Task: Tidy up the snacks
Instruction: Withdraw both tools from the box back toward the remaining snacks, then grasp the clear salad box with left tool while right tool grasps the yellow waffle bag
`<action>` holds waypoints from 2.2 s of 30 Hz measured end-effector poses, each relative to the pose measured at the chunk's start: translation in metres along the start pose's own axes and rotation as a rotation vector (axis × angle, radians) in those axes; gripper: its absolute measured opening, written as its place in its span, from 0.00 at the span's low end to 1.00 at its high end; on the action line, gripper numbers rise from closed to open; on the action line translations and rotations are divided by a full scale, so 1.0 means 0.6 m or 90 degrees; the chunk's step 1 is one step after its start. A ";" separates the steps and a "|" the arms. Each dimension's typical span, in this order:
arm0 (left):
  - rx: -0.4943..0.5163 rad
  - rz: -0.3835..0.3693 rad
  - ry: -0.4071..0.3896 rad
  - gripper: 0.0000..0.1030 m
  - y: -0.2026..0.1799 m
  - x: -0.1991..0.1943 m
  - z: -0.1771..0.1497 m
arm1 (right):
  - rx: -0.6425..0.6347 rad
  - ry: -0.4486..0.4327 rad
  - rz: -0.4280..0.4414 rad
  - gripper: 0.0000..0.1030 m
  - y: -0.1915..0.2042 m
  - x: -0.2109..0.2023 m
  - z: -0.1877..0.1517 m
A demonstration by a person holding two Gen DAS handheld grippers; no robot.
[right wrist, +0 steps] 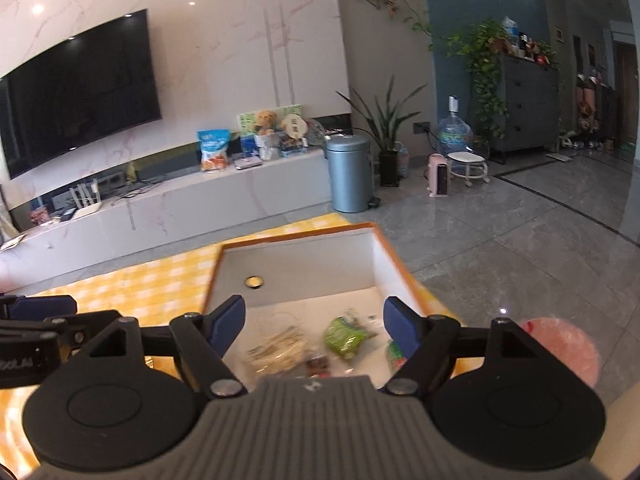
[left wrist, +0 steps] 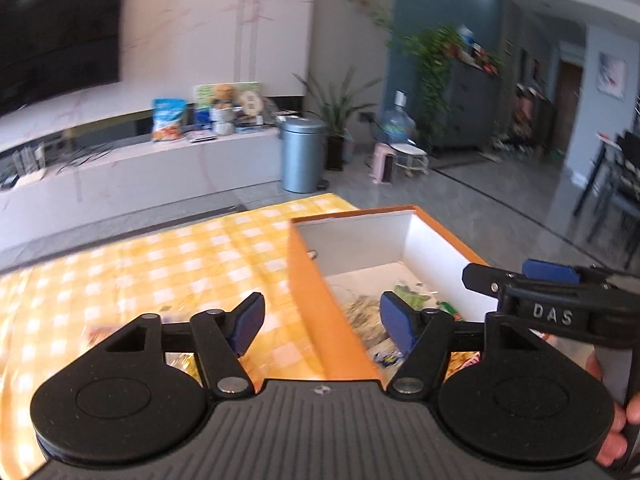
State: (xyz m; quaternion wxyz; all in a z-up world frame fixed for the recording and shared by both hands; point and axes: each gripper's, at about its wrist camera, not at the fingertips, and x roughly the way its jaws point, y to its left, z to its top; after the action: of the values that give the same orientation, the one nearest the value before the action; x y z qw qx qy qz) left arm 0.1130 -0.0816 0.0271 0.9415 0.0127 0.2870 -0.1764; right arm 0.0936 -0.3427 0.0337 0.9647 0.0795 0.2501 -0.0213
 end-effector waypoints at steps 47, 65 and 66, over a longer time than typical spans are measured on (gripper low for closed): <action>-0.196 0.204 0.001 0.87 0.278 -0.033 -0.130 | -0.170 0.137 0.162 0.86 0.305 0.137 -0.126; -0.183 0.174 0.024 0.98 0.304 0.055 -0.097 | -0.119 0.243 0.124 0.97 0.317 0.273 -0.143; -0.176 0.177 0.030 0.98 0.303 0.063 -0.096 | -0.125 0.240 0.126 0.97 0.318 0.272 -0.144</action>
State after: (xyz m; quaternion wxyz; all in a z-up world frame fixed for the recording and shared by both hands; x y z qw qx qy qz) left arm 0.1731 0.0837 -0.0558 0.9427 -0.0730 0.3256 -0.0033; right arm 0.2104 -0.1404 -0.0928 0.9014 0.0117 0.4179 0.1129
